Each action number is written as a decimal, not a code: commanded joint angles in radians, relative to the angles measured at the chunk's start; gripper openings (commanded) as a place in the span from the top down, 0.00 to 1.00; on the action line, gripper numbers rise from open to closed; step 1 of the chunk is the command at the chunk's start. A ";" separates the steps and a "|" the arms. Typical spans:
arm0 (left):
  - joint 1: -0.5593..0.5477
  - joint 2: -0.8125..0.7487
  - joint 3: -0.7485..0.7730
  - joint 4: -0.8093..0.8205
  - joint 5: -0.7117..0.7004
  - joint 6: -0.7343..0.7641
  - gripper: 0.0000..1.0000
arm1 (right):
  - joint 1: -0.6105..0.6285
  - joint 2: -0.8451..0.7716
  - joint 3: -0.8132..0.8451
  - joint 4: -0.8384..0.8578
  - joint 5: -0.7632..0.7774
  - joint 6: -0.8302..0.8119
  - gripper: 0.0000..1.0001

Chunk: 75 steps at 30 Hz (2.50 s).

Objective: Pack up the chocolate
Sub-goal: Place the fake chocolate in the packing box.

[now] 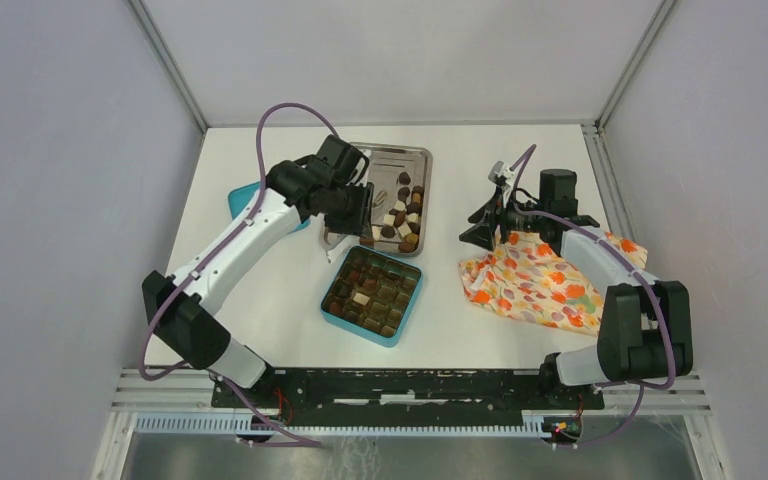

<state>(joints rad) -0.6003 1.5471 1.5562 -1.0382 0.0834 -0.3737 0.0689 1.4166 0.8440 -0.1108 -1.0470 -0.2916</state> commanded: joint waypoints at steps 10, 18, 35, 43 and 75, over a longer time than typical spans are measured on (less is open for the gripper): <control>-0.079 -0.136 -0.054 0.013 0.047 0.039 0.98 | -0.003 -0.037 -0.010 0.049 -0.030 0.011 0.32; -0.126 -0.185 -0.099 -0.012 0.046 0.030 0.98 | -0.003 -0.037 -0.011 0.055 -0.032 0.016 0.32; -0.240 -0.236 -0.140 -0.059 0.014 -0.001 0.98 | -0.002 -0.034 -0.013 0.063 -0.033 0.029 0.32; -0.285 -0.241 -0.178 -0.057 -0.010 -0.004 0.98 | 0.001 -0.031 -0.013 0.065 -0.030 0.032 0.32; -0.325 -0.251 -0.267 -0.115 -0.109 0.004 0.98 | 0.015 -0.030 -0.020 0.058 -0.014 0.016 0.33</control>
<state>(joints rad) -0.9169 1.3193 1.2854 -1.1362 0.0216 -0.3740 0.0788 1.4071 0.8330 -0.0826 -1.0534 -0.2661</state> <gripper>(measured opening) 0.398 0.676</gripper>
